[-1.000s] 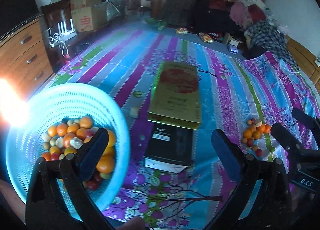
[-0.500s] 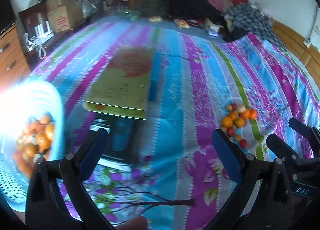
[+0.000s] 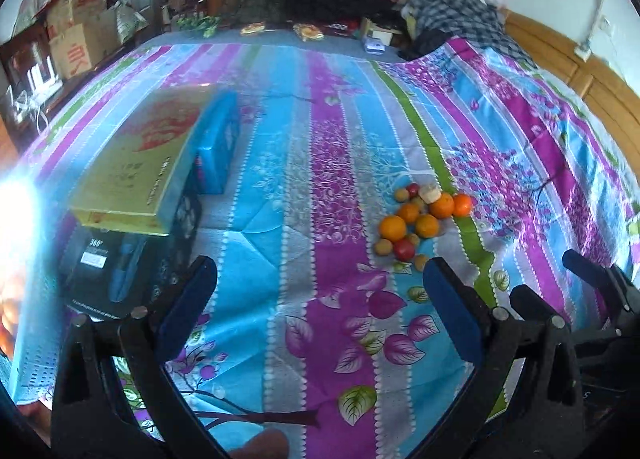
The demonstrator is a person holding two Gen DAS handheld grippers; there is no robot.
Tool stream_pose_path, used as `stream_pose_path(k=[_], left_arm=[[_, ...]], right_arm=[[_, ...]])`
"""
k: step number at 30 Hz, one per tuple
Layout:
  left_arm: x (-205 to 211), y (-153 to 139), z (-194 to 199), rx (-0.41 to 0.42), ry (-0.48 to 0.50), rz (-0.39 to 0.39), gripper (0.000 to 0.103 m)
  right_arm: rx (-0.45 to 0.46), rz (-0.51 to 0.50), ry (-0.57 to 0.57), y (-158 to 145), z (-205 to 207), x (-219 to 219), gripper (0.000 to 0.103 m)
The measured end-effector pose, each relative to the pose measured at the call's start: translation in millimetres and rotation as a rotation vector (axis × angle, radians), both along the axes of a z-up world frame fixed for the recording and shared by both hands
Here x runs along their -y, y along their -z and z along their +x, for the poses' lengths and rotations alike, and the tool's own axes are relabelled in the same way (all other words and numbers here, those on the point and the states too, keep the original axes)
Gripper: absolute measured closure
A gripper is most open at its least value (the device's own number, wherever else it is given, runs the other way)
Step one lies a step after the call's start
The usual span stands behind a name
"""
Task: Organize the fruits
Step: 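Move both open tools back over the fruit pile on the bed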
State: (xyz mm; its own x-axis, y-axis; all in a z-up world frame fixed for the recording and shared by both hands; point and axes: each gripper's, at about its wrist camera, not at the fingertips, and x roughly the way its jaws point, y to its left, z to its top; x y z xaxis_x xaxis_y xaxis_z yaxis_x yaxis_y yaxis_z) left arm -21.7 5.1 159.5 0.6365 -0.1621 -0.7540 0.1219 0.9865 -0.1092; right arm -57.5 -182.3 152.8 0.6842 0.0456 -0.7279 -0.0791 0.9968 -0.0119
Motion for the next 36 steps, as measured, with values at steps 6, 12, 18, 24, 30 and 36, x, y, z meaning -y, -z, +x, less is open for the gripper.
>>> stream_pose_path(k=[6, 12, 18, 24, 30, 36], left_arm=[[28, 1, 0, 0.009, 0.045, 0.030, 0.000], [59, 8, 0, 0.008, 0.091, 0.051, 0.000], [83, 18, -2, 0.005, 0.131, 0.070, 0.000], [94, 40, -2, -0.017, 0.139, 0.097, 0.000], [92, 79, 3, -0.048, 0.121, 0.142, 0.000], [81, 116, 11, -0.079, 0.079, 0.151, 0.000]], right_arm=[[0.014, -0.011, 0.065, 1, -7, 24, 0.001], [-0.001, -0.016, 0.126, 8, -11, 48, 0.001], [-0.014, -0.019, 0.136, 19, -16, 65, 0.001], [-0.025, -0.020, 0.119, 39, -15, 75, 0.001], [-0.055, -0.034, 0.086, 74, -4, 74, 0.001], [-0.100, -0.021, 0.057, 114, 13, 72, 0.001]])
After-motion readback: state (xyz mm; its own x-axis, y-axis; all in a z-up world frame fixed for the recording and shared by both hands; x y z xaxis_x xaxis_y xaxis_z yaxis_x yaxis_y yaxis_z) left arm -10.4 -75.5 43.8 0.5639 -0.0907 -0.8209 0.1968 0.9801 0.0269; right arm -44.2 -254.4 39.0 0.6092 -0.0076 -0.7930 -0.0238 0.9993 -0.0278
